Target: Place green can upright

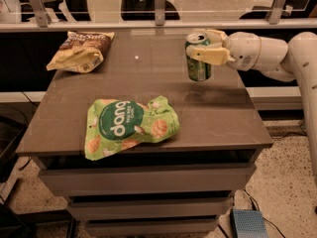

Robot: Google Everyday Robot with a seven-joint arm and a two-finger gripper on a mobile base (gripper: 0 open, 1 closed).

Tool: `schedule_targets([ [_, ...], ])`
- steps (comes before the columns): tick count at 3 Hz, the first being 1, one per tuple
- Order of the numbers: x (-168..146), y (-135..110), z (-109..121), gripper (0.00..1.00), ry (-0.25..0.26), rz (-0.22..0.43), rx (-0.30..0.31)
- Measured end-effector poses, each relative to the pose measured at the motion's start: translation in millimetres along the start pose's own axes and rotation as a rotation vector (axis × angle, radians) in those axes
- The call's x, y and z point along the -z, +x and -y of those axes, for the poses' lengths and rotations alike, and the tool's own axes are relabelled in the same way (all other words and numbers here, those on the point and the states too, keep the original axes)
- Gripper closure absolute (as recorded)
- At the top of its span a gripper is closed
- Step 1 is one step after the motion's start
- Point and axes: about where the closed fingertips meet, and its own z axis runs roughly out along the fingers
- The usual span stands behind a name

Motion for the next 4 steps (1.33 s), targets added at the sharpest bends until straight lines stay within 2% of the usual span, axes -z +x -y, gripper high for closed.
schedule_targets([
  [1,16,-7,7,1.00,-0.052,-0.047,-0.019],
  [3,31,-24,14,1.00,-0.077,-0.065,-0.051],
  [4,33,-32,17,0.84,-0.069,-0.070,-0.071],
])
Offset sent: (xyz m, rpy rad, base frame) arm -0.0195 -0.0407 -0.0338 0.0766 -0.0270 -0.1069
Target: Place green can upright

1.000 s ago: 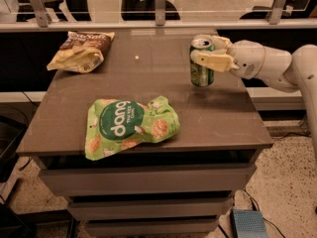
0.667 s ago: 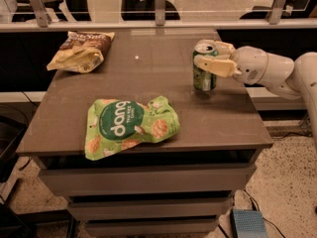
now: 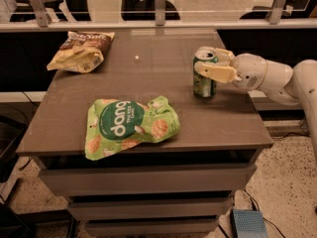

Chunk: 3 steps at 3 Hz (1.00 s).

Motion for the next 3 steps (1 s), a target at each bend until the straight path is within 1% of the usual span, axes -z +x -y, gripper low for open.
schedule_targets([
  [3,3.8,-6.2,4.5,0.15,0.006,-0.008,-0.010],
])
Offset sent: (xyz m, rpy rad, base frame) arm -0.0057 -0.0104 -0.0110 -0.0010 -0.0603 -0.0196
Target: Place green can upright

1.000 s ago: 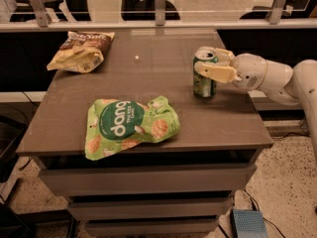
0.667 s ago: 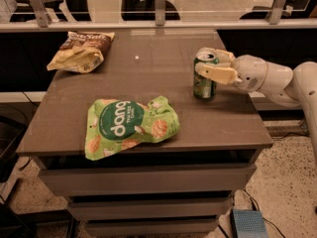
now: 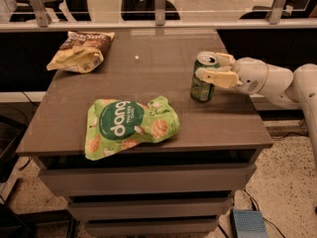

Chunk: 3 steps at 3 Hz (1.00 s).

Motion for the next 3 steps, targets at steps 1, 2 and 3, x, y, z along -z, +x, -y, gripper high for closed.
schedule_targets([
  [1,-1,1,1,0.00,0.007,0.001,0.004],
  [2,-1,10,0,0.00,0.026,0.026,0.018],
  [3,21,39,2,0.00,0.017,0.091,0.058],
])
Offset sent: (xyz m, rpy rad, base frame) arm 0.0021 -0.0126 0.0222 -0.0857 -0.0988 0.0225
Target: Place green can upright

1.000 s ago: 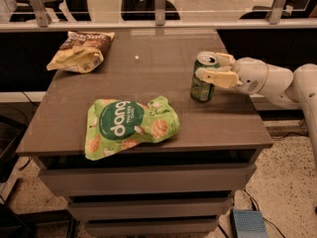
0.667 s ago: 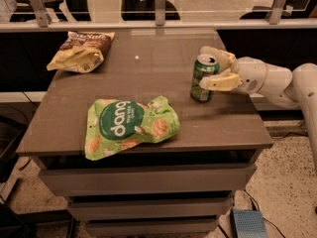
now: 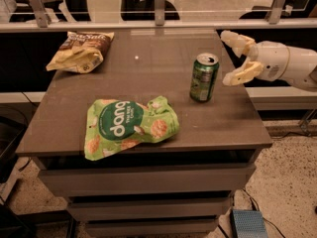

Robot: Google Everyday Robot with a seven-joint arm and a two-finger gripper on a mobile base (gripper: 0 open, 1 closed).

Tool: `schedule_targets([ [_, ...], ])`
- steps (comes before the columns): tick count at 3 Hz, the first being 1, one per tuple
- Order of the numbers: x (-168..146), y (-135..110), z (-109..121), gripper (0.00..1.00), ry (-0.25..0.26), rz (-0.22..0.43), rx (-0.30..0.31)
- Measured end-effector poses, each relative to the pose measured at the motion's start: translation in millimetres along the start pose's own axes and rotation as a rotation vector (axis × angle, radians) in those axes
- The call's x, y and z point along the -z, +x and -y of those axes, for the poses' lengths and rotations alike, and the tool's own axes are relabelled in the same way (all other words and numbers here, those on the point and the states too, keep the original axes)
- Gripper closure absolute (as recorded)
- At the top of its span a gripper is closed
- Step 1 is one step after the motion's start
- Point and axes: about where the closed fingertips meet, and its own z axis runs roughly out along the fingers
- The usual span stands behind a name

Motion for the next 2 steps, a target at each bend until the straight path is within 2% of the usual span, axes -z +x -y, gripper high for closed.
schedule_targets([
  [1,33.6,37.0,11.5,0.00,-0.043,0.050,0.059],
  [2,30.6,38.9,11.8,0.00,-0.039,0.048,0.042],
])
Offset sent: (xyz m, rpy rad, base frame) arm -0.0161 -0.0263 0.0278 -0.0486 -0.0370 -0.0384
